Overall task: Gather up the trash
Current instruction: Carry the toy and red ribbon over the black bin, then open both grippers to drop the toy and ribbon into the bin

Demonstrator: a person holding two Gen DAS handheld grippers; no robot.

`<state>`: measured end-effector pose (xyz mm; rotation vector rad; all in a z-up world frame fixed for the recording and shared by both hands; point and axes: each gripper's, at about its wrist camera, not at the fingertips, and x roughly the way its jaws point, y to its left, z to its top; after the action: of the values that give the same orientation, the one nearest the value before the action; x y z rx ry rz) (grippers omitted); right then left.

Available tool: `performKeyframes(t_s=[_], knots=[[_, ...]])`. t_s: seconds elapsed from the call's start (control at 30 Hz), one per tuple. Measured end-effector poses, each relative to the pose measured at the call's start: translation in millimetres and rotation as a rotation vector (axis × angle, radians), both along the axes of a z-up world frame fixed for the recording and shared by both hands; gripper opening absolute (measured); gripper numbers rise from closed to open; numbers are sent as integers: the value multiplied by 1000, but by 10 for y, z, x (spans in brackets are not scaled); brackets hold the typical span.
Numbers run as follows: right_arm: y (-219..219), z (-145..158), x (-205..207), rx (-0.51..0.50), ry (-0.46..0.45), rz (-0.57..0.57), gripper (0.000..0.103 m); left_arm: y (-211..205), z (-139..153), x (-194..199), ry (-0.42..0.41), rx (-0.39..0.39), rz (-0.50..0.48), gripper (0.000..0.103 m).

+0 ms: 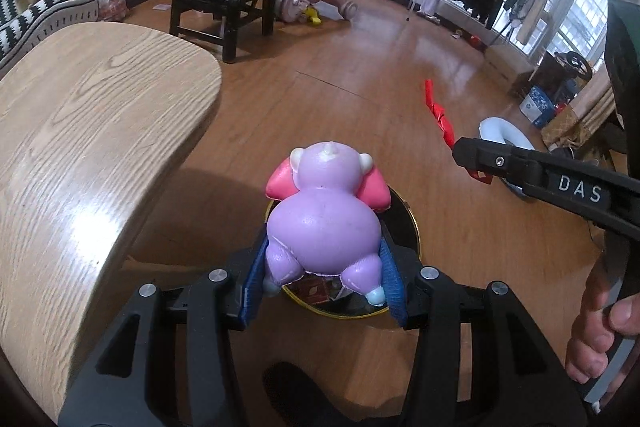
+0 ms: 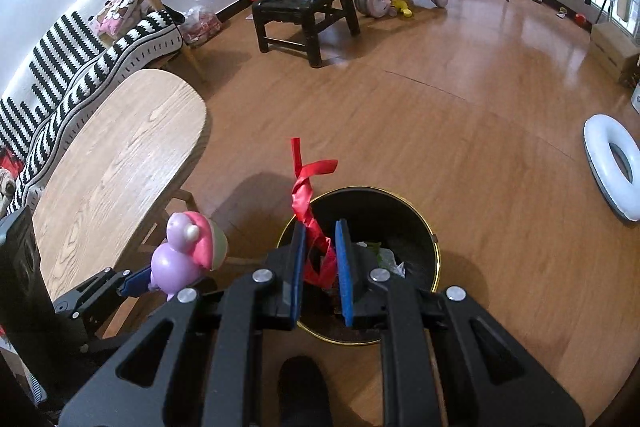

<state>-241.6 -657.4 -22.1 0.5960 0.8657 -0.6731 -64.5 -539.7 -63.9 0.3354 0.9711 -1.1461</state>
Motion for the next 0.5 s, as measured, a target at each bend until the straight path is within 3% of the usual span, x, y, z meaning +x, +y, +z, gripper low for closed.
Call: performKeyframes(t_s=[0.5], knots=[[-5, -10, -35, 2, 11, -31, 16, -248, -100, -48, 15, 8, -21, 50]])
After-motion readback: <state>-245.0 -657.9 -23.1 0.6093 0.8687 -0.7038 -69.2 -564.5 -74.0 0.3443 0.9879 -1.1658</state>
